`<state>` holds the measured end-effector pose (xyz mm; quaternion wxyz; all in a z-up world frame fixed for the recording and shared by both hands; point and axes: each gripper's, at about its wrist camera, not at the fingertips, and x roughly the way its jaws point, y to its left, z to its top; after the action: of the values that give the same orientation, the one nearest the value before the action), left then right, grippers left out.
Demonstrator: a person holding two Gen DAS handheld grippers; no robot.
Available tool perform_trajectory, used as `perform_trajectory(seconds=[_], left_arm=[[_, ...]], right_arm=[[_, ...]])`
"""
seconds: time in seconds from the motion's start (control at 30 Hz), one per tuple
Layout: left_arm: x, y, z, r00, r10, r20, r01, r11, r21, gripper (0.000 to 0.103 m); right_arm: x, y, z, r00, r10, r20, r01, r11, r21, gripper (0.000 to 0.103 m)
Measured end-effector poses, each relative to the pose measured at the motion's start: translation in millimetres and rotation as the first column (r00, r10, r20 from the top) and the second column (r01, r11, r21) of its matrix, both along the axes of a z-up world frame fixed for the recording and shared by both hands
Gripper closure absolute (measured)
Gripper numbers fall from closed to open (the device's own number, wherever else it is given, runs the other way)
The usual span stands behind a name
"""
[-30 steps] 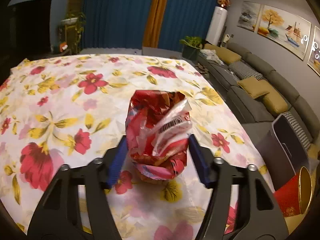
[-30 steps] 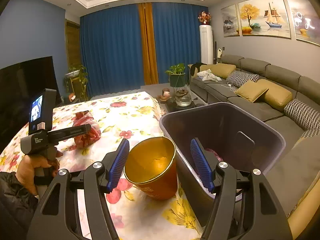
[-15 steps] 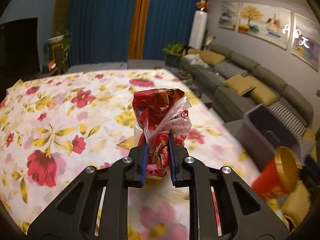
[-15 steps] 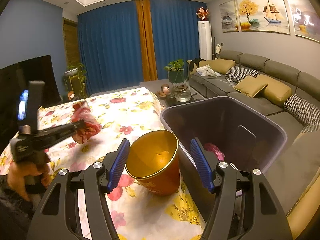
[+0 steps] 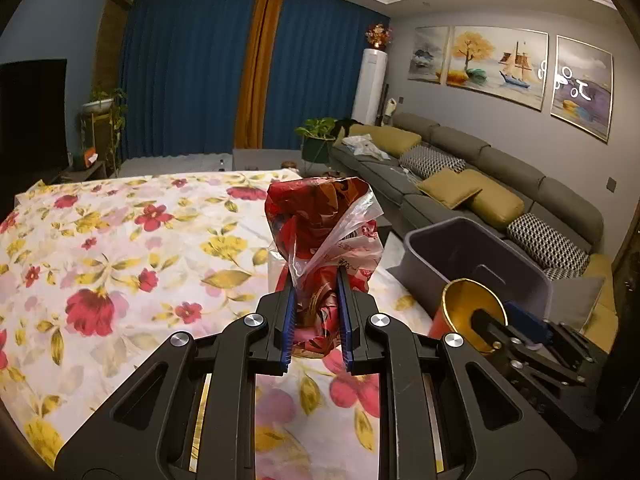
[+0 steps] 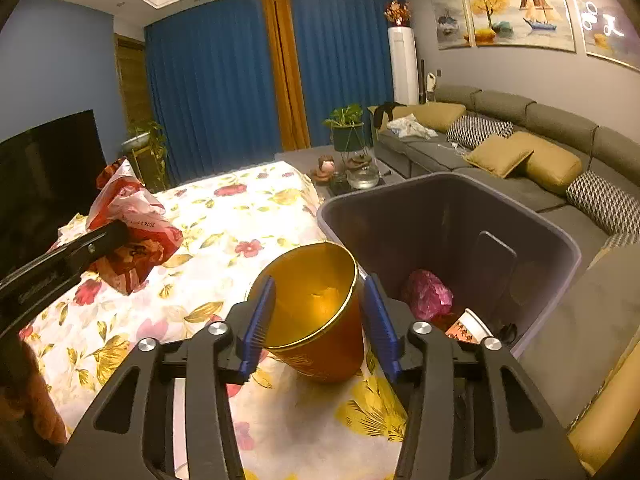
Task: Collect trash
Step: 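Carry the wrapper toward the bin while the right tool grasps the red cup rim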
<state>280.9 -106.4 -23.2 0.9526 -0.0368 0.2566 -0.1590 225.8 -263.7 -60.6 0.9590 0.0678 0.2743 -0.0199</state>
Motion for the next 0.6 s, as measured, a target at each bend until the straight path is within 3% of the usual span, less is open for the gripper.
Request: perform_trajectory(seconds=[0.2,0.27,0.37,0.6], left_arm=[[-5,-13,-4,0.999,-0.032,-0.005,0.032,0.999,0.006,0.085],[-4,-18,-7,0.999,-0.043,-0.012,0.043,0.999,0.01,0.085],[-5,-23,-10,0.998,-0.057,-0.02,0.058,0.998,0.017,0.085],[-8,-30,-11,0.997,-0.073,-0.019,0.074,0.997,0.022,0.085]], right_arm=[[3,-3,-9,1.0,-0.005,-0.03,0.005,1.0,0.006,0.068],[4,-4,-10,0.999,0.0,-0.038,0.001,1.0,0.004,0.082],[4,-5,-12,0.999,0.004,-0.046,-0.004,1.0,0.001,0.093],[-3,-10,-8,1.0,0.001,-0.025,-0.001,1.0,-0.008,0.095]])
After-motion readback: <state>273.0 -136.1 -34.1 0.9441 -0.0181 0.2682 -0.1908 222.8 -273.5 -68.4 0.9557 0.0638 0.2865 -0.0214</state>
